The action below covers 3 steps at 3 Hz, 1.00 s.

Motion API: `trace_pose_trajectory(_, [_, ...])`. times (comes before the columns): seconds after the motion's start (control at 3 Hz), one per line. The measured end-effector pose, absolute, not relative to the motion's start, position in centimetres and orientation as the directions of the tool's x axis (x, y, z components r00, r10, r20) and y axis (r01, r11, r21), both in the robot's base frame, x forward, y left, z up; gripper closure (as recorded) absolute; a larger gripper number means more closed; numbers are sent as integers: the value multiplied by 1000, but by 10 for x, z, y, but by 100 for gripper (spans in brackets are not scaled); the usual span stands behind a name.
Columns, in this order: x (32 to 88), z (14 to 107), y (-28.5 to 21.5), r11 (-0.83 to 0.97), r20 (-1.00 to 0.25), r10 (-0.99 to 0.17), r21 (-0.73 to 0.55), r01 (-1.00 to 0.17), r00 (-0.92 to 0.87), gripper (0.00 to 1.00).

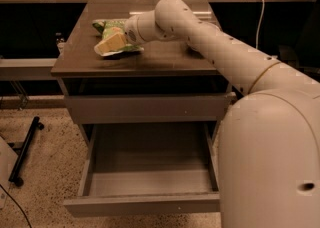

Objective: Place green jalapeno chip bag into middle drawer

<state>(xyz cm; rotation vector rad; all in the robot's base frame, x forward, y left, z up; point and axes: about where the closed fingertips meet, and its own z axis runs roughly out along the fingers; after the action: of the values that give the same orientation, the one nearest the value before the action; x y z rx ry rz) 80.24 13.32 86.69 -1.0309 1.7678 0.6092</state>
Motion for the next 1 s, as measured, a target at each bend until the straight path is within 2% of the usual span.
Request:
trace_pose_trajectory(0.33, [814,855,140,519,-906,-369,-17,-855,-206,18])
trace_pose_trajectory(0.67, [817,849,143,522,-905,-365,-4,-853,-219,41])
trace_pose_trajectory(1.0, [810,858,139,529,-909,-366,-26,-848,-200,72])
